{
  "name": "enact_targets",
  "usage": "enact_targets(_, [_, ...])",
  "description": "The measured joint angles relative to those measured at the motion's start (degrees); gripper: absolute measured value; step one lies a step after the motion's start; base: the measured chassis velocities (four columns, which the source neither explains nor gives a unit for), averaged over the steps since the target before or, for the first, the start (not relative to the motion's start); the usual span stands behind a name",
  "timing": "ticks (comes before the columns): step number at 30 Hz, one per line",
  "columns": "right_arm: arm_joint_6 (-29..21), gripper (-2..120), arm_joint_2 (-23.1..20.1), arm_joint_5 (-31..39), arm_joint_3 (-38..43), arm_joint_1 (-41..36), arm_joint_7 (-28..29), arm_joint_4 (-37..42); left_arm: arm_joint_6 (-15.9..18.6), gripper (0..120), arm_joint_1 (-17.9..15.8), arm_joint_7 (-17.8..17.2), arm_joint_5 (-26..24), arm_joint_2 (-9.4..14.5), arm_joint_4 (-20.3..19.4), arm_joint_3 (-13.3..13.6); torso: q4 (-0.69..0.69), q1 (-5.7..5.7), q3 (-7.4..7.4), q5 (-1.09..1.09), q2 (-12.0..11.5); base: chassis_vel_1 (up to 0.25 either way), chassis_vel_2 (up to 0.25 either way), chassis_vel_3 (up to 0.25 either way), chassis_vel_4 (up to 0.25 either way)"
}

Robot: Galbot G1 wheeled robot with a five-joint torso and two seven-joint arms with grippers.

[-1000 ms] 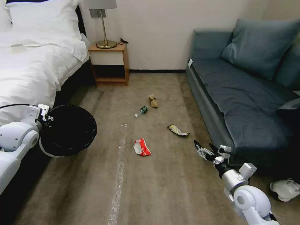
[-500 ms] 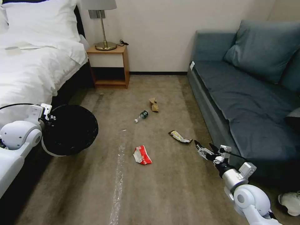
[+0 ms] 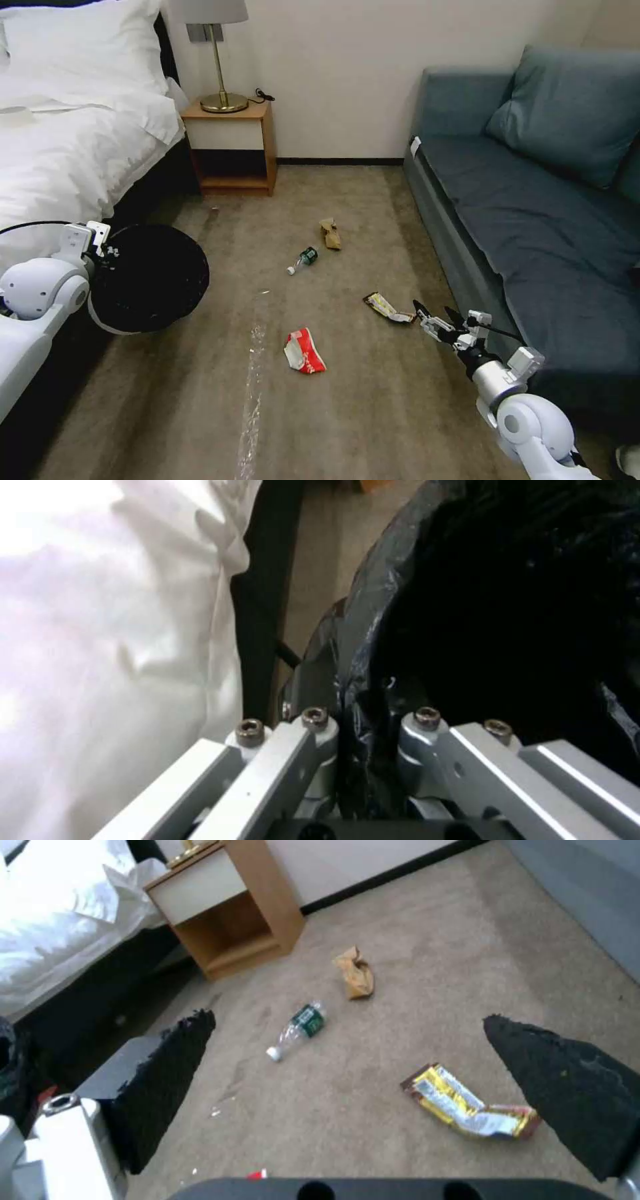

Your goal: Pick up the trash bin, then pick up the garbage on the floor and place it into the trash bin.

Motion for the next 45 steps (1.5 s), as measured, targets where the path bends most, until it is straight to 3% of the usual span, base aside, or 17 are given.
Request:
enact_targets(25, [0.8,100,-0.5,-1.0,-0.6,-0.1,-0.8,-0.4,-0.2,6,0.8,0.0,-0.2,0.0,-0.5,-0.9,0.01,0.00,0.00,0.01,0.0,-0.103,0.113,0.112,-0.103])
enact_targets(38, [-0.5,100,-1.3,-1.4,-1.9,0.1,-0.7,0.6,-0.8,6,5.8,0.8,-0.2,1.6,-2.4,-5.3,0.01,0.00,0.00,0.00,0.0,-0.004,0.003,0.005,-0.002])
enact_targets(45, [-4.0,100,-6.2,-1.1,-4.6,0.5,-0.5,1.8,-1.5,6,8.7,1.7,-0.2,2.2,-4.0,-7.9,0.00,0.00,-0.01,0.00,0.0,0.000,0.000,0.000,0.000])
